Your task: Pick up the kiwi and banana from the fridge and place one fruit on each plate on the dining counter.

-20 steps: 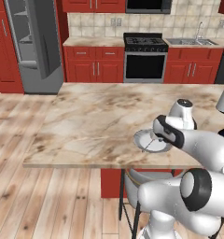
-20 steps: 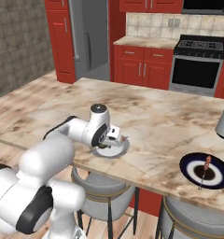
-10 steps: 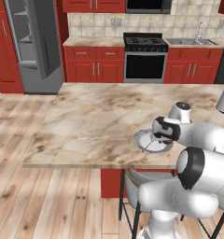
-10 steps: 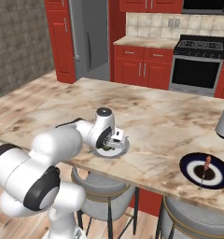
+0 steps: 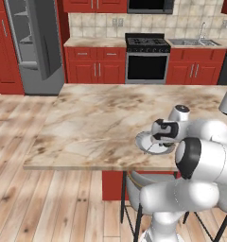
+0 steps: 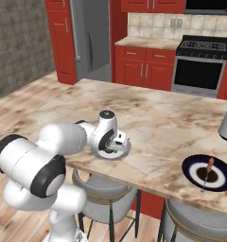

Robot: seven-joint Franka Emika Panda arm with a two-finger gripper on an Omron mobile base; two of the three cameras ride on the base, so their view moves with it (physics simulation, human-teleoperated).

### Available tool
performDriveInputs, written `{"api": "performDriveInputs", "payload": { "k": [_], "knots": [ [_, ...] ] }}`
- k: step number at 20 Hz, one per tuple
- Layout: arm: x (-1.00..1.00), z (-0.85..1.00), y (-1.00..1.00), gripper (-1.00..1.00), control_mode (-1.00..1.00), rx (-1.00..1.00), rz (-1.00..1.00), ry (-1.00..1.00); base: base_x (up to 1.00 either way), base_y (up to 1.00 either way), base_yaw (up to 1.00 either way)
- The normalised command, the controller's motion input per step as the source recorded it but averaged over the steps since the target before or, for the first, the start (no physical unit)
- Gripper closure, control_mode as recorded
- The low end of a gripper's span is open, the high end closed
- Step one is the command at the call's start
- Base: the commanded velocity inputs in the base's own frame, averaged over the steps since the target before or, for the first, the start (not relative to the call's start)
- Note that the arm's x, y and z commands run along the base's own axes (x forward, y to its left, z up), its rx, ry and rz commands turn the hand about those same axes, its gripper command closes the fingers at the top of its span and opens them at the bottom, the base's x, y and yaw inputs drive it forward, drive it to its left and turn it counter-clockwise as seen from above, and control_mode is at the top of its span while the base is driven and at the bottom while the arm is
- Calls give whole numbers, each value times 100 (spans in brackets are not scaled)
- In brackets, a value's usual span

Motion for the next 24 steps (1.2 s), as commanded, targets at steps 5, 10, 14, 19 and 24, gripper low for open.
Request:
{"api": "performDriveInputs", "payload": {
  "k": [5, 10, 14, 19, 24],
  "knots": [
    [9, -19, 0, 100, -100, 0, 0, 1, 0, 0, 0],
    [8, -16, 0, 100, -100, 0, 0, 0, 0, 0, 0],
    [4, -17, 0, 100, -100, 0, 0, 0, 0, 0, 0],
    [2, -12, 0, 100, -100, 0, 0, 0, 0, 0, 0],
    [8, -8, 0, 100, -100, 0, 0, 0, 0, 0, 0]
  ]
}}
